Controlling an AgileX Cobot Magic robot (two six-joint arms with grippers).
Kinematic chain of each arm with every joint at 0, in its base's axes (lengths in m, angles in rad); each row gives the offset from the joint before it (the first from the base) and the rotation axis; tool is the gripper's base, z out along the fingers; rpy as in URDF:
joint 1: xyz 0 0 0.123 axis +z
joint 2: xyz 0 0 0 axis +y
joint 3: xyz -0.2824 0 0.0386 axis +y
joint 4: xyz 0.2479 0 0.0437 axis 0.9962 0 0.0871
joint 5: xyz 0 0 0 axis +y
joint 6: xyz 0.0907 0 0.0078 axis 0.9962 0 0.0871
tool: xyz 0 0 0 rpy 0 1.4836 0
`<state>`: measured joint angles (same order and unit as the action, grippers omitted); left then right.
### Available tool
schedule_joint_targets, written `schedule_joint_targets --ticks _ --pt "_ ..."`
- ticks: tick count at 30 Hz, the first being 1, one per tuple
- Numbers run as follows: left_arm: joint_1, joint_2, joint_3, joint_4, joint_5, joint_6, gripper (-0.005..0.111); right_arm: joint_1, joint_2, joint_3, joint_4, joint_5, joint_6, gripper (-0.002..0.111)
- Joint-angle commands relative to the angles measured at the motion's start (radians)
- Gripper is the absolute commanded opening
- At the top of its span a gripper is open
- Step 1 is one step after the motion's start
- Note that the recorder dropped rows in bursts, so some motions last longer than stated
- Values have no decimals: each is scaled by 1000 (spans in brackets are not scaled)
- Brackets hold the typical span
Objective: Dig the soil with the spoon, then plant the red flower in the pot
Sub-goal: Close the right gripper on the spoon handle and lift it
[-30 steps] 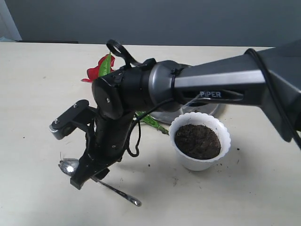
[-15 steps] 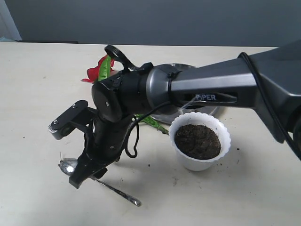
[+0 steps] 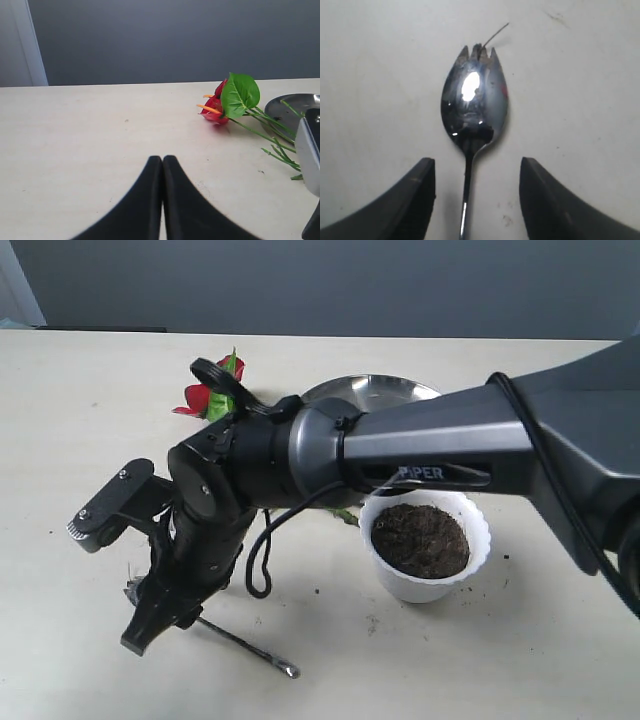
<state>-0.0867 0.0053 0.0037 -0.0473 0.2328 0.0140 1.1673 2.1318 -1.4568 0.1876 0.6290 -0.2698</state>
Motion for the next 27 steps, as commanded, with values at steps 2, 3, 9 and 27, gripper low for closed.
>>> schedule_joint_targets --ticks 2,3,9,27 --pt "-7 -5 -4 0 -6 -4 0 -2 51 -5 -5 -2 0 50" --pt "-7 -5 -4 0 -6 -4 0 -2 58 -5 -5 -2 0 50" --pt "-7 -5 -4 0 -6 -4 0 -2 59 -5 -5 29 0 32" --pt "-7 -5 -4 0 -6 -4 0 -2 57 -93 -7 199 0 -1"
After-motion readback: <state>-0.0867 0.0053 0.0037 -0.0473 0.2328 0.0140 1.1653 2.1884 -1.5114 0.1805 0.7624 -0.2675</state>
